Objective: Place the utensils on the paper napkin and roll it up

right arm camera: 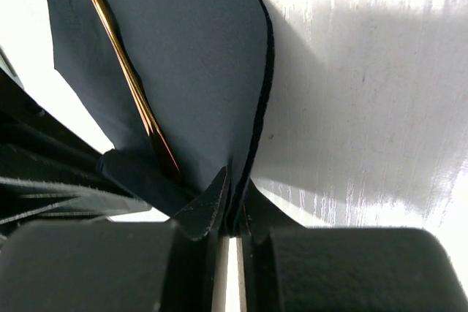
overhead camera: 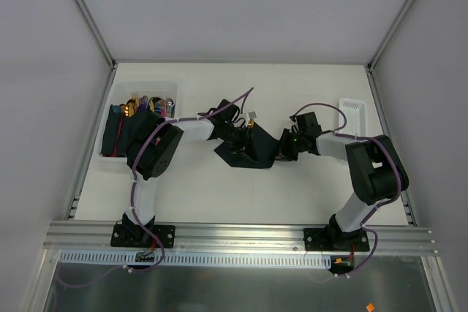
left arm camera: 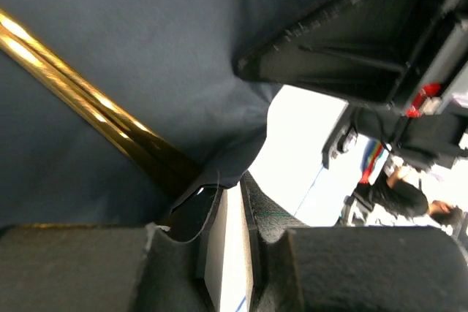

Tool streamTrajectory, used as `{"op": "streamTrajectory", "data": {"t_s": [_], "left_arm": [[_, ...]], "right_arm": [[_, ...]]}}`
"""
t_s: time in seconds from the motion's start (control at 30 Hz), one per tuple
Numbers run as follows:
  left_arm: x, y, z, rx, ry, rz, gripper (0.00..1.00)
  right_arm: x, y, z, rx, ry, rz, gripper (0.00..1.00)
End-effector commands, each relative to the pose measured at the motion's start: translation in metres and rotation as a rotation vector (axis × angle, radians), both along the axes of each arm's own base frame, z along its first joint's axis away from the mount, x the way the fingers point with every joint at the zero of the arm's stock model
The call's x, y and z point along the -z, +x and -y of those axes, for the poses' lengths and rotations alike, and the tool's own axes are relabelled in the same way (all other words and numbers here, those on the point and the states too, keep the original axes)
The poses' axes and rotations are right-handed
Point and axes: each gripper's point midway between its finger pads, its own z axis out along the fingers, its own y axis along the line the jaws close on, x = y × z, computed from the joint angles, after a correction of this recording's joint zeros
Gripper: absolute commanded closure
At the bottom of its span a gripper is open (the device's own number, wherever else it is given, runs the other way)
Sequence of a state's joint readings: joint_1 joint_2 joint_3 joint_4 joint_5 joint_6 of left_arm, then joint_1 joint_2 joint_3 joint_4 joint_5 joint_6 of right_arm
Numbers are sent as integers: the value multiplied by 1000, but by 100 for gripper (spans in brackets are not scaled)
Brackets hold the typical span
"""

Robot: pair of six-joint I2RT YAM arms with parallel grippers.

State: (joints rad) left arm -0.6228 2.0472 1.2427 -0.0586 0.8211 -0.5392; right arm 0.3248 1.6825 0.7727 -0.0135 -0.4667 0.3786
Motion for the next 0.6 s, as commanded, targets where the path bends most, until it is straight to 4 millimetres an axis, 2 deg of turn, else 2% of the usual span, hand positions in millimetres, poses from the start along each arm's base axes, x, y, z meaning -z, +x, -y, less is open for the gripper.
{"op": "streamTrajectory", "data": {"t_s": [0.0,0.23,0.57], "left_arm": [[-4,15,7,-47,19,45,88],[9,25,6,-88,76,51,88],[13,29,7,-104,111,76,90]], "right_arm": [[14,-16,7,0,-36,-65,92],[-5,-10,-3,-16,22,-26,88],[-34,-3,-17,-53,108,42,80]]}}
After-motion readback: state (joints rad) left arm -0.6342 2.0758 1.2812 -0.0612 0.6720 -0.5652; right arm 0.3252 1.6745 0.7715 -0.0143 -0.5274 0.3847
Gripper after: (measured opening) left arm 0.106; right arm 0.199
